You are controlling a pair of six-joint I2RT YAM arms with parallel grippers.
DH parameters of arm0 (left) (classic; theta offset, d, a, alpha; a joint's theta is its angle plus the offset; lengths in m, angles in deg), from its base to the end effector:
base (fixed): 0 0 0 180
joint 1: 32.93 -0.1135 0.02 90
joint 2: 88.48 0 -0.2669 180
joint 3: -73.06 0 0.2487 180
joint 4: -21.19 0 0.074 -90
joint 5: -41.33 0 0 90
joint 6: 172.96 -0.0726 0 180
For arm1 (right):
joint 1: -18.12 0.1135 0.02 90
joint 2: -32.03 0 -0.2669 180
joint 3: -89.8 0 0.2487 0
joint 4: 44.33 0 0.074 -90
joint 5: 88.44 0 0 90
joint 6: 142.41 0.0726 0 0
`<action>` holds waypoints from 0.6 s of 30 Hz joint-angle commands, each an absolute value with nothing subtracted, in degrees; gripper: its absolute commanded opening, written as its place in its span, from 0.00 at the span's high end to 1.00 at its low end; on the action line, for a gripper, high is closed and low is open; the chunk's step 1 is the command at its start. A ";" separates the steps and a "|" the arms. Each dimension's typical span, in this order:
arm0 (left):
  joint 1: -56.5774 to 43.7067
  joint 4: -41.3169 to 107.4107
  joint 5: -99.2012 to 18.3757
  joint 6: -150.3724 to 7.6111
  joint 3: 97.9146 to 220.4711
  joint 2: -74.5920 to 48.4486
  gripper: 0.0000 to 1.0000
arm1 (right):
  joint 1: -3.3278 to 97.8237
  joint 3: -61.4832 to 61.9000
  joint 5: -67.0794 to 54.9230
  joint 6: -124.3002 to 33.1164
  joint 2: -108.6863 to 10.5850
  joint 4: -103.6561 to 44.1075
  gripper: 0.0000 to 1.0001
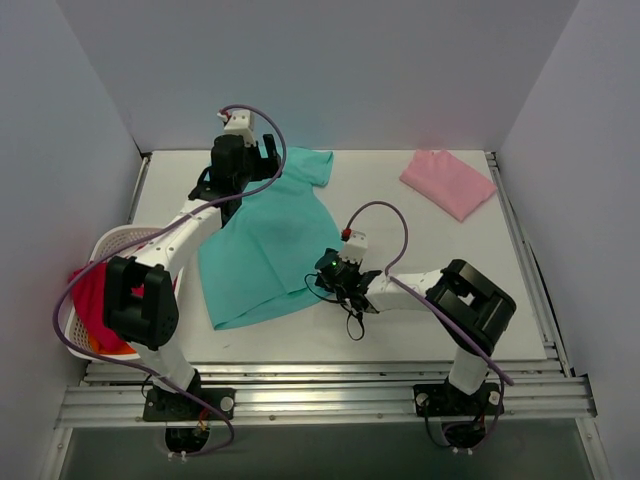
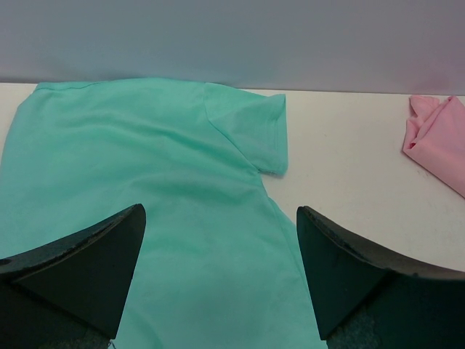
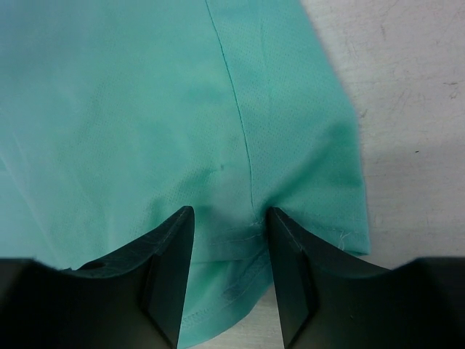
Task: Fold and stack the t-shirts
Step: Flatten the tshirt out
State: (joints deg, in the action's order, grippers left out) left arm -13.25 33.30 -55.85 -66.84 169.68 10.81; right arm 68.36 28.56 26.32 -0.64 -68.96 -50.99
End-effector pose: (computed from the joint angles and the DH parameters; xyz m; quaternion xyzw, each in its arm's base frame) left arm 0.4293 -0.1439 0.3281 -0.0136 0.7914 -0.1400 0.5948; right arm 0.2660 0.2722 0.1401 0.1136 0.8573 0.2431 0.4393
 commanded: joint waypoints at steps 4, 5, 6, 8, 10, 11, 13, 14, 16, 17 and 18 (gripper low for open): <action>-13.77 32.78 -55.09 -66.44 172.01 11.19 0.06 | 68.04 29.44 25.82 -0.46 -69.75 -47.51 0.61; -13.77 32.78 -55.09 -66.44 172.01 11.19 0.06 | 67.96 29.52 25.99 -0.38 -69.66 -47.07 0.61; -13.77 32.86 -55.09 -66.44 172.01 11.28 0.06 | 68.04 29.44 26.17 -0.29 -69.49 -46.63 0.61; -13.77 32.95 -55.09 -66.44 172.19 11.37 0.06 | 68.04 29.35 26.96 -0.03 -69.04 -45.41 0.60; -13.78 32.95 -55.09 -66.44 172.19 11.45 0.06 | 68.13 29.44 27.92 0.15 -68.35 -44.70 0.60; -13.77 32.95 -55.09 -66.44 172.19 11.54 0.06 | 68.13 29.52 28.19 0.24 -68.08 -44.35 0.60; -13.77 33.04 -55.09 -66.44 172.28 11.72 0.06 | 68.22 29.96 28.81 0.50 -67.20 -43.56 0.60; -13.77 33.13 -55.00 -66.44 172.36 11.72 0.06 | 68.22 30.14 29.33 0.59 -66.85 -43.12 0.60; -13.77 33.22 -55.00 -66.44 172.45 11.80 0.06 | 68.22 30.66 29.77 0.77 -65.97 -42.76 0.60; -13.77 33.22 -55.00 -66.44 172.54 11.81 0.06 | 68.22 30.75 29.95 0.85 -65.79 -42.50 0.60; -13.77 33.22 -54.92 -66.44 172.54 11.89 0.06 | 68.22 31.19 30.47 0.94 -65.36 -42.32 0.60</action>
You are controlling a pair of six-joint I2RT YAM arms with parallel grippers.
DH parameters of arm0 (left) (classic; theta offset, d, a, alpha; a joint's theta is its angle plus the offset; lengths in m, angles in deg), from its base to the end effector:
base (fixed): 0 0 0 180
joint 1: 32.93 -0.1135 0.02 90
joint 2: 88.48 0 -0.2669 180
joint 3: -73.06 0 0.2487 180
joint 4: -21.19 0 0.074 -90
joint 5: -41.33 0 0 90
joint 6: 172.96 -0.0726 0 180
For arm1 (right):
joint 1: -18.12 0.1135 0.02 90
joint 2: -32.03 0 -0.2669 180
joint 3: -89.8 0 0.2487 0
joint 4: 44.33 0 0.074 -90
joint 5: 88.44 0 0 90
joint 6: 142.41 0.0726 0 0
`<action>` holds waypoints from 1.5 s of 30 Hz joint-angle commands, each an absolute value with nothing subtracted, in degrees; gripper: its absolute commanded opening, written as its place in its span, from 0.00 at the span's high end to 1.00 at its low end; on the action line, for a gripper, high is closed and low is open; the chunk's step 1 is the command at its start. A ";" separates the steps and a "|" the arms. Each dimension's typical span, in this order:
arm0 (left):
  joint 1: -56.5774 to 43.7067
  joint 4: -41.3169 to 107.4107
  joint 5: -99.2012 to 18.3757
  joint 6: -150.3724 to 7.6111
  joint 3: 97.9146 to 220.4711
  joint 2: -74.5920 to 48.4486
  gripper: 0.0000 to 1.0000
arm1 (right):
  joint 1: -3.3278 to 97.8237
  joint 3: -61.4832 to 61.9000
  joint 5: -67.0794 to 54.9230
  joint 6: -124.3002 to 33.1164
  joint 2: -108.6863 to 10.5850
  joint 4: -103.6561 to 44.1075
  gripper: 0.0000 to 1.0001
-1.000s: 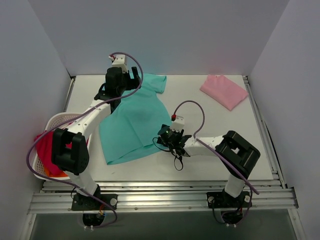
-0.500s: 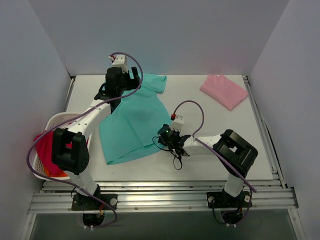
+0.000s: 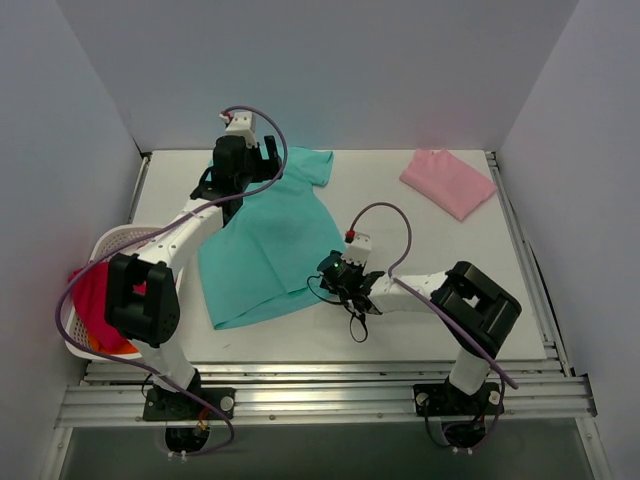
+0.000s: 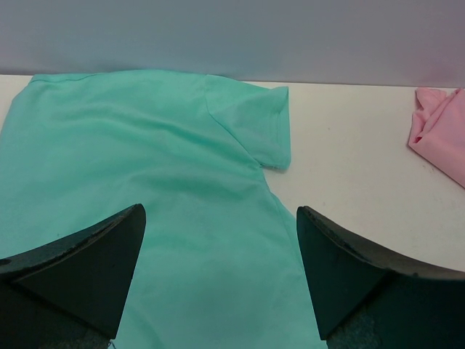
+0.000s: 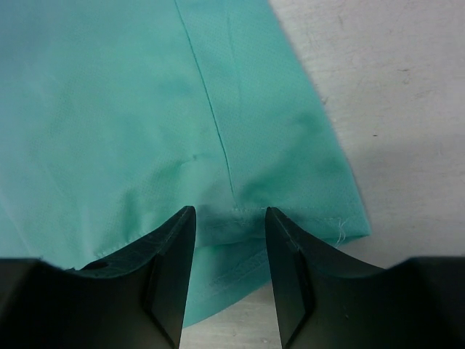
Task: Fold and stack the t-shirts
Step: Flatten the tshirt out
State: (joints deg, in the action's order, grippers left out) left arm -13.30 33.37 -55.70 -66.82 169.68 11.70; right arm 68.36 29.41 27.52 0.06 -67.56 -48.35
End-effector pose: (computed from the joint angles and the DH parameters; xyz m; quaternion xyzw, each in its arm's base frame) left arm 0.4325 -0.1448 0.3211 -0.0128 0.7965 -0.1385 0.5884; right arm 0.2617 0.2649 0.1392 0.1202 0.8629 0.2258 0.4359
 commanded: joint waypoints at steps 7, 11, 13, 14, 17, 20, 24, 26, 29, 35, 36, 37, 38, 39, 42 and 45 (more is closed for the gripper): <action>-13.77 33.57 -54.83 -66.44 172.89 11.98 0.06 | 68.22 31.55 30.66 0.94 -65.70 -42.58 0.66; -13.77 33.66 -54.83 -66.44 172.89 11.98 0.06 | 68.22 31.20 30.13 0.50 -66.49 -43.11 0.73; -13.77 33.74 -54.83 -66.44 172.89 12.07 0.06 | 68.22 31.11 30.04 0.42 -66.67 -43.20 0.75; -13.77 33.74 -54.83 -66.44 172.98 12.07 0.06 | 68.13 31.11 30.04 0.42 -66.67 -43.20 0.76; -13.77 34.01 -54.74 -66.44 173.24 12.33 0.06 | 68.22 31.02 30.04 0.24 -66.58 -43.11 0.79; -13.77 34.18 -54.65 -66.44 173.51 12.60 0.06 | 68.13 30.93 30.13 0.15 -66.67 -43.11 0.81; -13.77 34.53 -54.48 -66.44 173.86 13.03 0.06 | 68.22 30.84 30.22 0.24 -67.02 -43.11 0.83; -13.77 34.62 -54.47 -66.44 174.03 13.12 0.06 | 68.22 30.84 30.13 0.41 -67.02 -43.03 0.86; -13.77 34.80 -54.39 -66.35 174.12 13.21 0.06 | 68.31 30.67 30.21 0.33 -67.11 -42.68 0.87; -13.77 34.97 -54.30 -66.52 174.30 13.30 0.06 | 68.48 30.40 31.00 0.33 -66.32 -41.62 0.86; -13.77 34.97 -54.30 -66.52 174.30 13.30 0.06 | 68.48 30.32 31.18 0.41 -66.15 -41.36 0.86; -13.77 34.97 -54.30 -66.52 174.30 13.30 0.06 | 68.57 30.23 31.53 0.50 -66.06 -40.83 0.85; -13.77 35.06 -54.30 -66.52 174.39 13.30 0.06 | 68.57 30.05 31.71 0.59 -65.88 -40.57 0.84; -13.77 35.06 -54.30 -66.52 174.39 13.39 0.06 | 68.66 29.96 31.88 0.59 -65.71 -40.30 0.84; -13.77 35.06 -54.12 -66.52 174.47 13.47 0.06 | 68.57 29.70 32.32 0.59 -65.44 -39.69 0.83; -13.77 35.06 -54.21 -66.52 174.56 13.48 0.06 | 68.57 29.70 32.32 0.24 -65.35 -39.86 0.85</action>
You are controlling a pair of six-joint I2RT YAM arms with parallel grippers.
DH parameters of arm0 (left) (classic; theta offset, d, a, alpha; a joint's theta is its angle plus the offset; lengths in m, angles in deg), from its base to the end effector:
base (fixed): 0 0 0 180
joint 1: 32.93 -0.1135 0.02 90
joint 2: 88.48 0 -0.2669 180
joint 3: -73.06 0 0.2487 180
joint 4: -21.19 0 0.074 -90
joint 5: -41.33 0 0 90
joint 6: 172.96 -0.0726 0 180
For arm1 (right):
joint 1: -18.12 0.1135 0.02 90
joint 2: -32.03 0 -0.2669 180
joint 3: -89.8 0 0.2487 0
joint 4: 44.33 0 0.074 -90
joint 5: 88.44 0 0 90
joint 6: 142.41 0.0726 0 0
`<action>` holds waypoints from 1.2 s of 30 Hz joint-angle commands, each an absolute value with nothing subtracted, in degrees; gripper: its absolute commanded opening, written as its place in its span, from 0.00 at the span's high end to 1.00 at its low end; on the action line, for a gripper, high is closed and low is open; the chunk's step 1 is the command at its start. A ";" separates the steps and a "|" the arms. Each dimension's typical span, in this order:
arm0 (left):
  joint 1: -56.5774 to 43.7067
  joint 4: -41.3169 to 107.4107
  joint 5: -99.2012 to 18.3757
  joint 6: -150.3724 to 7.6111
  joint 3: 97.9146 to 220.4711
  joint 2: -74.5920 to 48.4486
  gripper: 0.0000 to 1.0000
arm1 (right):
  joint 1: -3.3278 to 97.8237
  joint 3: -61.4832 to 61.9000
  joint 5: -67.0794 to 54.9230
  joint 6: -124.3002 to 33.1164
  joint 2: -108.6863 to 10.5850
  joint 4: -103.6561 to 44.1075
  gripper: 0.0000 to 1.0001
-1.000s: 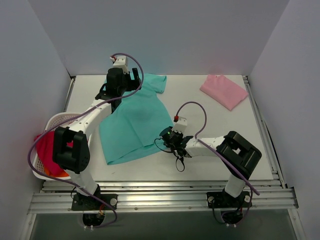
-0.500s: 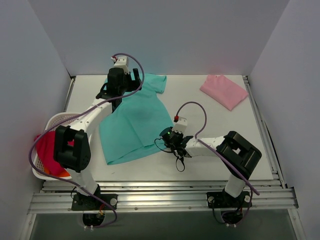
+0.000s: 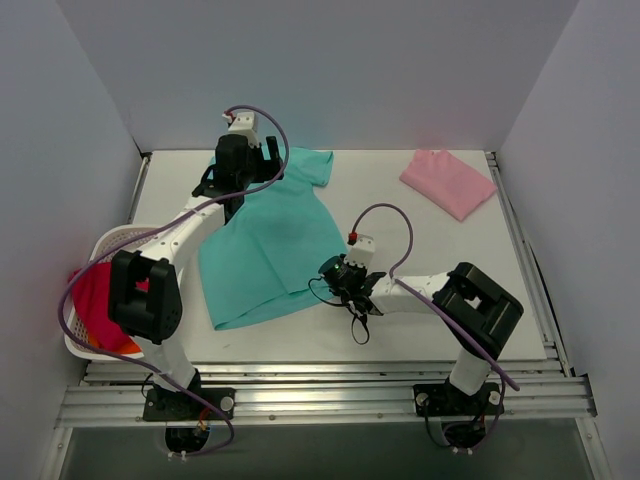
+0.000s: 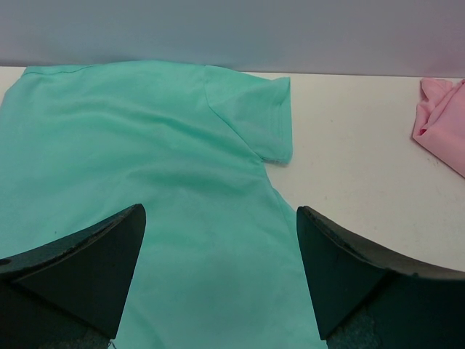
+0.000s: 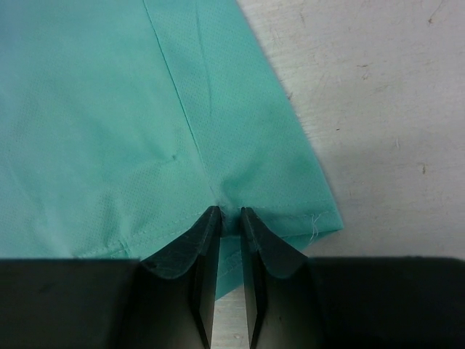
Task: Fold and stack the t-shirts
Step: Flatten the tshirt out
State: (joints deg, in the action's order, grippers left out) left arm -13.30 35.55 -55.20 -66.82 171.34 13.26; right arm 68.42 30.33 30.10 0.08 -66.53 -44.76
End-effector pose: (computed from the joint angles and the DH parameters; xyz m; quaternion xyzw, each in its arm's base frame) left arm 0.4376 -0.1473 0.3151 -0.0090 0.8074 -0.1368 0.5738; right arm 0.2569 0.2551 0.1345 0.1235 0.8713 0.1895 0.4356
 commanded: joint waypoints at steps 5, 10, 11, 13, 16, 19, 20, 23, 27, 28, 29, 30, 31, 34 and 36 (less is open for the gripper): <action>-13.77 35.06 -54.21 -66.61 174.74 13.65 0.06 | 68.75 29.44 32.24 -0.11 -65.27 -39.95 0.93; -13.77 35.06 -54.12 -66.61 175.00 14.00 0.06 | 68.83 28.47 32.85 -0.55 -64.39 -38.63 0.94; -13.77 35.06 -54.12 -66.61 175.00 14.18 0.06 | 68.83 28.21 32.94 -0.73 -63.95 -38.37 0.94; -13.77 35.06 -54.12 -66.70 175.26 14.35 0.06 | 68.75 27.25 33.47 -1.08 -63.51 -37.14 0.94; -13.77 36.98 -54.12 -66.70 175.62 14.79 0.06 | 68.83 25.67 34.43 -1.87 -62.46 -35.39 0.94; -13.77 37.26 -54.12 -66.70 175.97 15.14 0.06 | 68.92 24.52 35.31 -2.66 -61.66 -33.89 0.93; -13.77 37.26 -54.12 -66.79 176.06 15.23 0.06 | 68.92 23.91 35.57 -3.10 -61.40 -33.54 0.93; -13.77 37.43 -54.12 -66.88 176.23 15.41 0.06 | 68.75 23.11 36.01 -3.89 -61.13 -32.92 0.93; -13.77 37.44 -54.47 -67.14 176.32 15.76 0.06 | 68.75 23.37 35.84 -4.68 -61.13 -33.36 1.00; -13.77 37.52 -54.56 -67.23 176.32 16.11 0.06 | 68.66 23.55 35.84 -4.77 -60.87 -33.44 1.00; -13.77 37.52 -54.74 -67.23 176.58 16.29 0.06 | 68.57 23.90 36.01 -4.86 -60.44 -33.79 1.00; -13.77 37.52 -54.74 -67.23 176.76 16.64 0.06 | 68.57 25.03 36.19 -5.03 -60.00 -33.97 1.00; -13.77 37.52 -54.65 -67.14 177.20 17.07 0.06 | 68.48 25.74 36.37 -5.03 -58.69 -34.15 1.00; -13.77 36.21 -52.72 -67.05 180.35 22.06 0.06 | 68.40 28.64 37.68 -4.60 -55.70 -33.71 1.00; -13.60 37.69 -50.71 -66.96 187.69 26.02 0.06 | 68.13 29.87 38.65 -4.16 -53.93 -33.10 1.00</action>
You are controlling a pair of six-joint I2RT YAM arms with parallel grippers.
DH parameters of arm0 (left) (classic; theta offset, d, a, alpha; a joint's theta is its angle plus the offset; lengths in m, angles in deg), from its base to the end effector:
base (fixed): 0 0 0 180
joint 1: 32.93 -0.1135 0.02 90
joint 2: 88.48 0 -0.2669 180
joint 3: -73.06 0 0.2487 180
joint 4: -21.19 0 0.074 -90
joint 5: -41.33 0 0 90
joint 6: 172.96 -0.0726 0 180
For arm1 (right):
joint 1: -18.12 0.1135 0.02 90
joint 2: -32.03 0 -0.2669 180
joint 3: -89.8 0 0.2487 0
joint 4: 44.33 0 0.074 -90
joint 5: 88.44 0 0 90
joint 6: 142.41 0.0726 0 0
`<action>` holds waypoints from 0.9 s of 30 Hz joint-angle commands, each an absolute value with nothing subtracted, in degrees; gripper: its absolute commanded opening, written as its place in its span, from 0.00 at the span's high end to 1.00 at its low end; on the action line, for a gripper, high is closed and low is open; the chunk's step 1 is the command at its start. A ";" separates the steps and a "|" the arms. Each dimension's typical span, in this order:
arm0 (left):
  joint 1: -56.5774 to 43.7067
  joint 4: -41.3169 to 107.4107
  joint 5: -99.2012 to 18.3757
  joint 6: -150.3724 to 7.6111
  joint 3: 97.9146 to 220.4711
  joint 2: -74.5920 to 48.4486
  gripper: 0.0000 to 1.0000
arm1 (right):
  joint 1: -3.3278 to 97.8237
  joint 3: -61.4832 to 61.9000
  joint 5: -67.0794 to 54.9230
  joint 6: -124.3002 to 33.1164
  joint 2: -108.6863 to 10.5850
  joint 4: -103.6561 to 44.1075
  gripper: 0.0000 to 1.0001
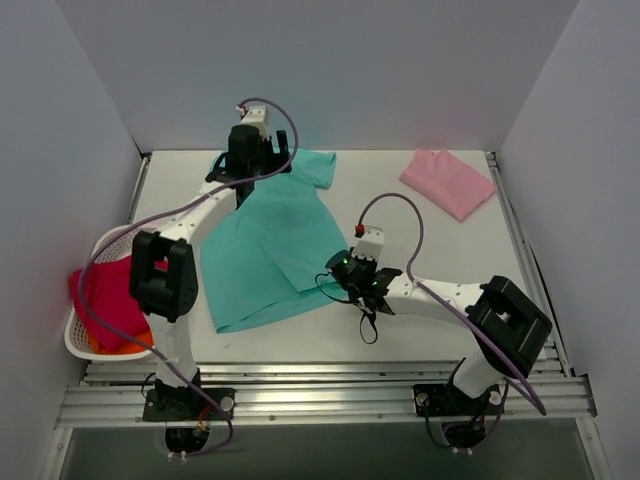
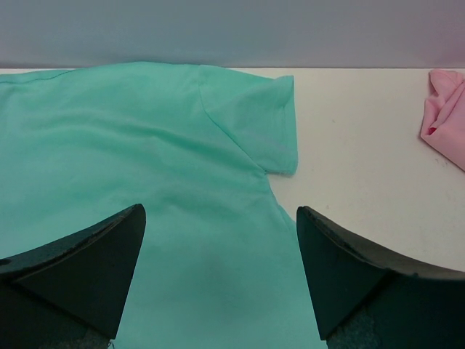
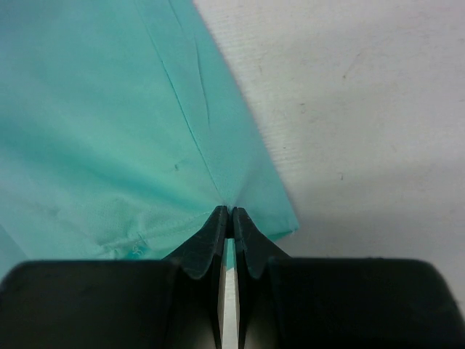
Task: Fold and stack the t-shirts
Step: Flatten the tshirt out
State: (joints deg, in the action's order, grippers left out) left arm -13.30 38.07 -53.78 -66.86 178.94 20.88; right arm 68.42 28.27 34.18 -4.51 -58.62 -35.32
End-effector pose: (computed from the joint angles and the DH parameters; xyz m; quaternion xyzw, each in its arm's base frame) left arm 0.4674 -0.1598 0.2993 -0.0002 0.8205 -0.1402 0.5542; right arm 0.2515 0.2417 0.1759 0.1047 0.8655 0.1519 0.4657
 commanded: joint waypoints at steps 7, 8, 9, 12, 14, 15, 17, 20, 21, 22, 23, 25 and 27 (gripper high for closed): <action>-10.35 59.62 -47.53 -68.27 233.83 58.67 0.06 | 66.82 33.21 39.71 -4.51 -46.99 -31.95 1.00; -9.13 61.59 -47.62 -68.89 239.54 62.13 0.06 | 66.73 33.56 39.71 -4.68 -46.46 -31.95 1.00; -8.59 63.17 -47.53 -69.42 244.21 64.86 0.06 | 66.55 33.92 39.62 -4.77 -46.02 -32.13 1.00; -7.45 60.56 -46.22 -69.52 247.61 69.11 0.06 | 66.02 34.79 38.74 -5.12 -45.05 -33.00 1.00; -7.36 55.65 -43.68 -67.50 240.24 67.53 0.06 | 65.85 35.06 38.13 -5.30 -44.87 -33.71 1.00; -7.27 53.37 -42.62 -66.53 238.22 67.18 0.06 | 65.93 35.32 37.86 -5.47 -44.87 -34.06 1.00; -6.92 53.52 -40.50 -64.68 237.05 68.05 0.06 | 66.11 35.41 37.16 -5.65 -45.14 -34.94 1.00; -5.25 57.64 -39.80 -65.20 240.82 71.13 0.06 | 66.20 35.50 36.72 -5.65 -45.93 -35.46 1.00; -4.73 59.04 -39.97 -65.82 241.44 71.57 0.06 | 66.20 35.59 36.63 -5.65 -46.02 -35.47 1.00; -3.94 59.14 -40.49 -66.08 241.45 71.74 0.06 | 66.20 35.68 36.63 -5.47 -46.02 -35.55 1.00; -3.50 59.41 -41.37 -66.43 241.36 71.57 0.06 | 66.20 35.76 36.54 -5.47 -45.93 -35.64 1.00; -2.97 60.46 -44.96 -66.70 241.18 71.40 0.06 | 66.11 36.20 36.28 -5.39 -45.58 -35.82 1.00; -2.61 62.73 -46.73 -66.44 242.84 71.92 0.06 | 66.20 36.29 36.37 -5.47 -45.14 -35.73 1.00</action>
